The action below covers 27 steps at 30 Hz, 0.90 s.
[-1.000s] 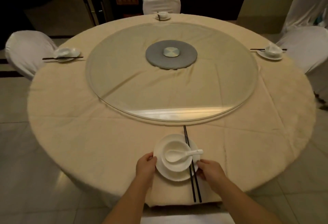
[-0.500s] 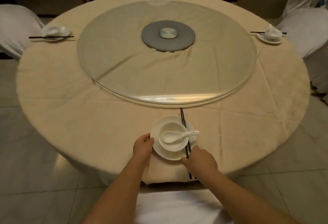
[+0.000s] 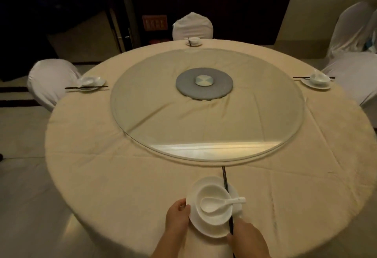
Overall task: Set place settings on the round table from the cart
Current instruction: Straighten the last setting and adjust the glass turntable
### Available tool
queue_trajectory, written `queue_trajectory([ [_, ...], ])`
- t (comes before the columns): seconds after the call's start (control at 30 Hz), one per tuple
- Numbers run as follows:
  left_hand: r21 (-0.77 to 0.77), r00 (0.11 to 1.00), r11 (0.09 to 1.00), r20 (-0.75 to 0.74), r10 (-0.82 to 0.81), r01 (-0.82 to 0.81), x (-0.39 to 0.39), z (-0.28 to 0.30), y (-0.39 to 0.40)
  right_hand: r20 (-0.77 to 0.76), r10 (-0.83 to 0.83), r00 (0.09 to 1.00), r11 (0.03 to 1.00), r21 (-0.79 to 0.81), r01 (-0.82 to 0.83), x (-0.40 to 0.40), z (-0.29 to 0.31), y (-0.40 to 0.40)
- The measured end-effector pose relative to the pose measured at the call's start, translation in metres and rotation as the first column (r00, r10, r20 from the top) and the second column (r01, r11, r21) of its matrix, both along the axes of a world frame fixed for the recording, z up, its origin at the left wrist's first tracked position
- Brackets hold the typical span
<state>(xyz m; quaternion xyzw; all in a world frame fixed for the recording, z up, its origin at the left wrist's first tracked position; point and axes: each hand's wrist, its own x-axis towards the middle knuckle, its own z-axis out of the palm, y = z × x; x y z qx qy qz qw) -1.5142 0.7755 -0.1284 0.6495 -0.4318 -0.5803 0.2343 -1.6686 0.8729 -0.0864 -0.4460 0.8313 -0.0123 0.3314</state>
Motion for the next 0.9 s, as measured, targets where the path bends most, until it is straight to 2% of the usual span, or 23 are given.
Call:
queue_trajectory([
  [0.2, 0.02, 0.999, 1.0, 0.029, 0.02, -0.02, 0.0, 0.001, -0.001, 0.112, -0.062, 0.992, 0.997, 0.044, 0.058, -0.006, -0.003, -0.01],
  [0.3, 0.014, 1.0, 1.0, 0.027, -0.003, 0.002, 0.0, 0.003, 0.0, 0.054, -0.029, 0.998, 0.997, 0.075, 0.025, -0.004, 0.0, -0.008],
  [0.4, -0.003, 0.999, 1.0, 0.044, -0.023, 0.023, 0.0, 0.007, 0.0, 0.016, -0.01, 1.0, 1.0, -0.021, 0.01, -0.001, -0.002, 0.005],
  [0.6, -0.003, 0.998, 0.999, 0.046, -0.051, 0.052, 0.0, 0.008, 0.0, -0.03, 0.017, 0.999, 0.999, -0.041, -0.019, -0.002, 0.001, 0.01],
  [0.7, 0.007, 0.998, 0.999, 0.036, -0.052, 0.051, 0.001, 0.006, -0.001, -0.059, -0.089, 0.994, 0.993, -0.077, 0.084, -0.007, 0.006, 0.011],
  [0.8, 0.013, 0.998, 0.998, 0.037, -0.06, 0.06, 0.001, 0.007, -0.001, -0.112, -0.263, 0.958, 0.943, -0.24, 0.231, -0.021, 0.014, 0.005],
  [0.9, 0.017, 0.998, 0.999, 0.036, -0.048, 0.047, 0.001, 0.008, -0.001, -0.049, -0.319, 0.946, 0.906, -0.308, 0.29, -0.035, 0.013, -0.002],
])
